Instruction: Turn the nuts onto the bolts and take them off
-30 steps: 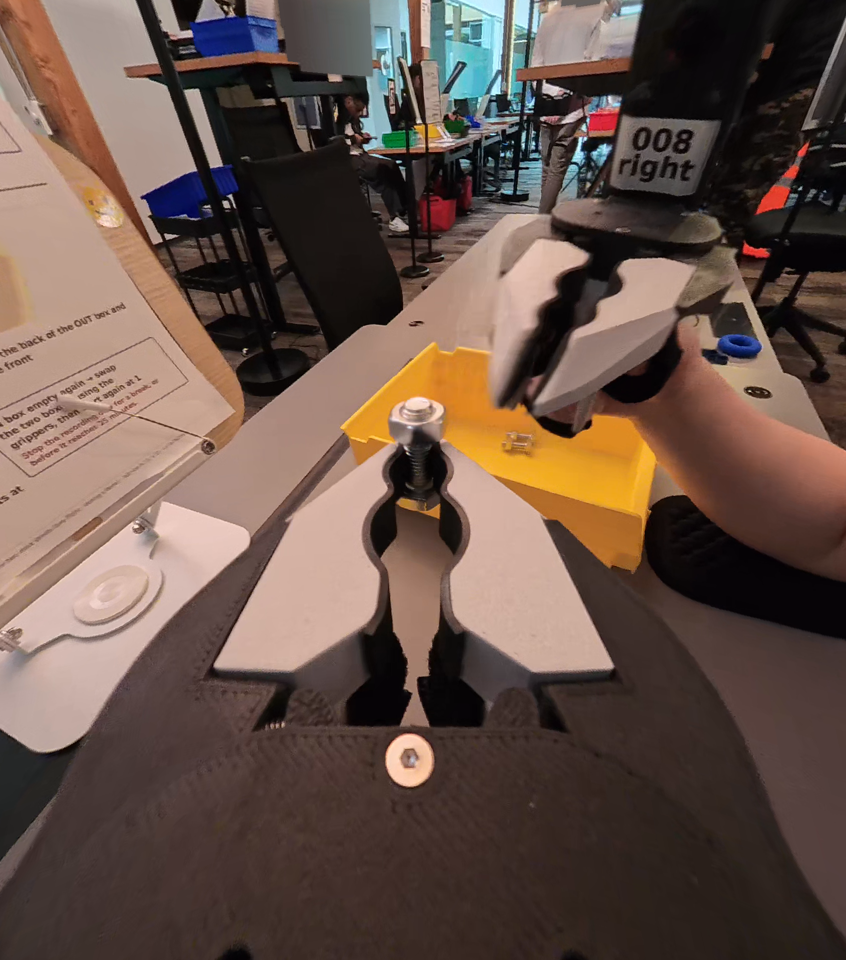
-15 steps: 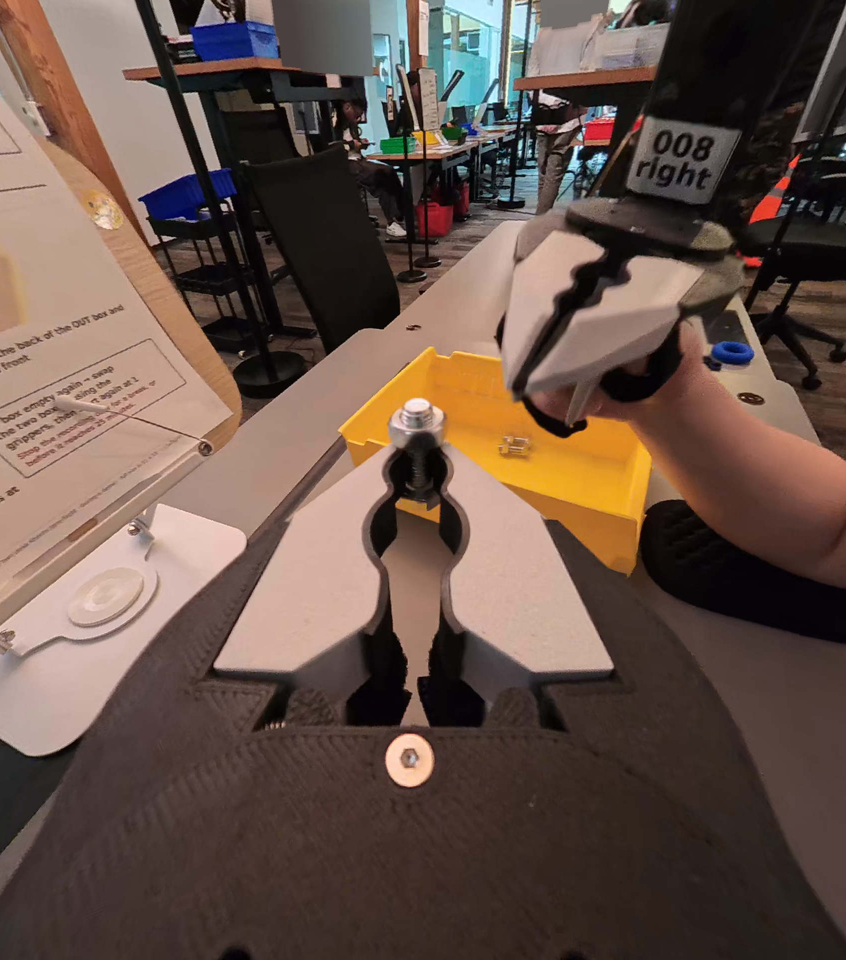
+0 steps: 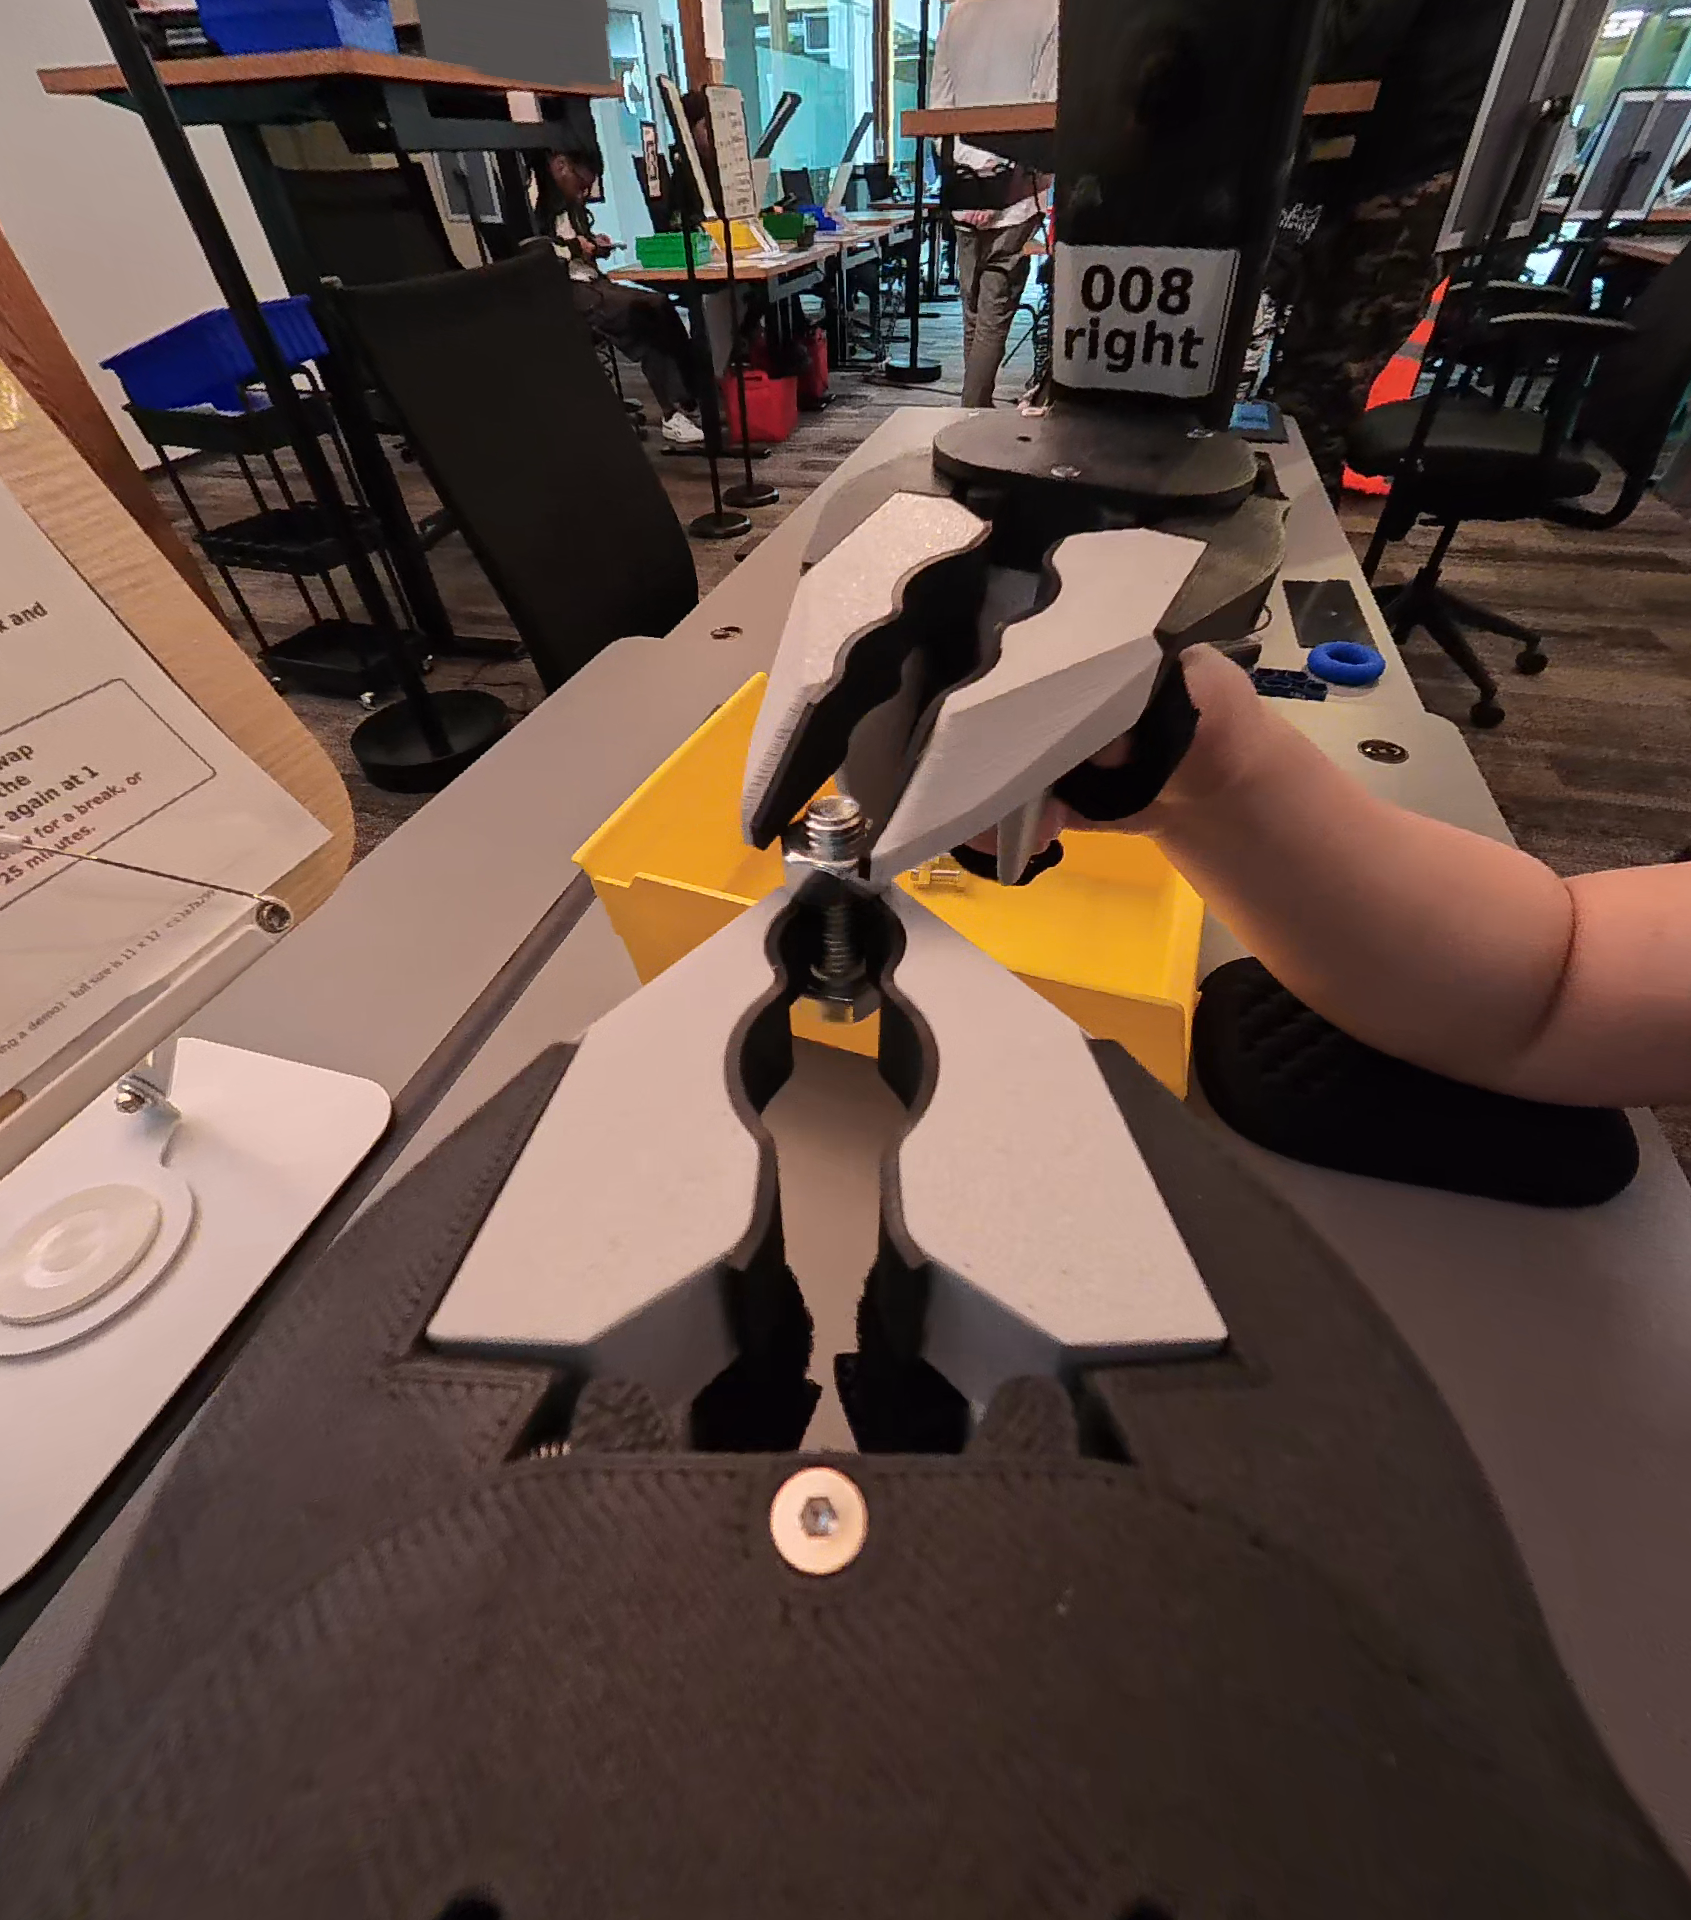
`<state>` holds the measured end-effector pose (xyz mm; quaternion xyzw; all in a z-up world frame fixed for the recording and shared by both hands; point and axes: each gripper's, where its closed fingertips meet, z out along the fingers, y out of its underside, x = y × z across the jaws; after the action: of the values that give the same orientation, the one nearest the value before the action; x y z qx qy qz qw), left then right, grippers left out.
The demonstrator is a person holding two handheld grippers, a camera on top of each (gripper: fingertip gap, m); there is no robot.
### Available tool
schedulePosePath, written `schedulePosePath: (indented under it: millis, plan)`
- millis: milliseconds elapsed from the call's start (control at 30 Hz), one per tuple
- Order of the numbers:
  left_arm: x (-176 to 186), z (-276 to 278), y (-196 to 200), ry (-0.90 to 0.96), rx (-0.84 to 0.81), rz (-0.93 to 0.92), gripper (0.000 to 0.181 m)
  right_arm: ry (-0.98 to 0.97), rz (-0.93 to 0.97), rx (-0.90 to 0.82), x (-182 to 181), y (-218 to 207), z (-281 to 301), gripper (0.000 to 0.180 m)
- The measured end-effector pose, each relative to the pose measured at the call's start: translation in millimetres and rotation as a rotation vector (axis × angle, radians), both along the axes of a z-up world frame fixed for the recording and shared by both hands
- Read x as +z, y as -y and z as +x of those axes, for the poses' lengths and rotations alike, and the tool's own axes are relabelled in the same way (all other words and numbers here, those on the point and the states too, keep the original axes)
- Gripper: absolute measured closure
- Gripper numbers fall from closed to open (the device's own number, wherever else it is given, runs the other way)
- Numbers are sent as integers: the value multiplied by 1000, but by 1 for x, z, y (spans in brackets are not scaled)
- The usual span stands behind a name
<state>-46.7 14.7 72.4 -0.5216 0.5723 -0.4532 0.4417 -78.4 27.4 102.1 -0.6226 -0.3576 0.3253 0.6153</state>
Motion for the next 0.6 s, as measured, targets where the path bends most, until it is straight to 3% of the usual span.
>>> schedulePosePath:
  millis: [333,600]
  plan:
    - [3,-1,-2,17,2,-25,174,4,-32,5,-4,-2,1,158]
    - [5,-3,1,21,-21,-28,173,-26,-48,36,-1,2,0,164]
